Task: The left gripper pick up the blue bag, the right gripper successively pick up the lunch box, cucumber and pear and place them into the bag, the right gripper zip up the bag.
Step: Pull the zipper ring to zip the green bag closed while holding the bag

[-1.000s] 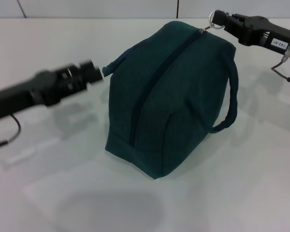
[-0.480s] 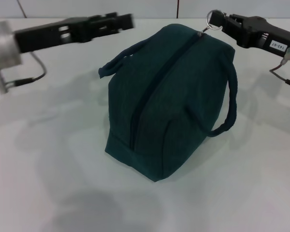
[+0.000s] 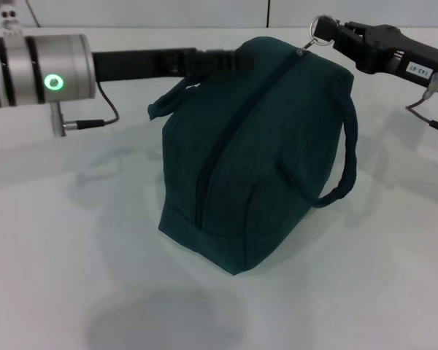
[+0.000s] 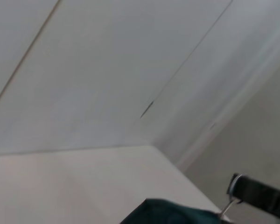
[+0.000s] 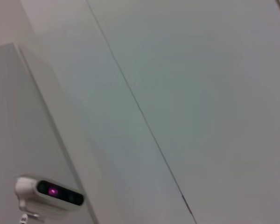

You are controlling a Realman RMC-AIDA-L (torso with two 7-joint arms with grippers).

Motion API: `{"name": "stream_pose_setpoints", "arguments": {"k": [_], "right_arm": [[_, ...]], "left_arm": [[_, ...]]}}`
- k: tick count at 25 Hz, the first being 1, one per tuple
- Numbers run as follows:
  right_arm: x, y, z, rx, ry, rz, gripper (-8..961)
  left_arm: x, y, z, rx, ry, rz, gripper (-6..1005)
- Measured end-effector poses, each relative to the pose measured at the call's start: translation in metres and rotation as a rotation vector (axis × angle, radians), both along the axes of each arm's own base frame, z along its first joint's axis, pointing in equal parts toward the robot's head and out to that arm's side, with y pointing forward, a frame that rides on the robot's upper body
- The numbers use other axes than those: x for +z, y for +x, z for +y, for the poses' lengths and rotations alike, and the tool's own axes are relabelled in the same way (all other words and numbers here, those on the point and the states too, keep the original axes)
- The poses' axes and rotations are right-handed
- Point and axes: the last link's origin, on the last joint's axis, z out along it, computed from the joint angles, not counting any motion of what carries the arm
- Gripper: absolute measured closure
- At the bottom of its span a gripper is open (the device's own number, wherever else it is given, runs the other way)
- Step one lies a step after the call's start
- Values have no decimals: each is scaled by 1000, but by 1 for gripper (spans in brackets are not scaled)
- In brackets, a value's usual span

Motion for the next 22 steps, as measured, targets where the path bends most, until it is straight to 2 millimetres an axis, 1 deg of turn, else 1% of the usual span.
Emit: {"name": "stream_pose_setpoints", "arguments": {"k": [6,9,14,19,22], "right_arm": [[1,1,-2,4,3,14,936],[2,2,-4,7,3,19,936],[6,4,-5,5,10,40,935],[6,7,-7,-4,11,46,935],[6,9,-8,-9,12,47,935]], "left_arm": [[-7,2,3,37,-15,17,144],[-10,4,1,22,-32,37,152],[-8,7,2,17,-21,11,324],[-8,8,2,1,-13,13,552],[-8,8,1,-1,-14,13,621]]}}
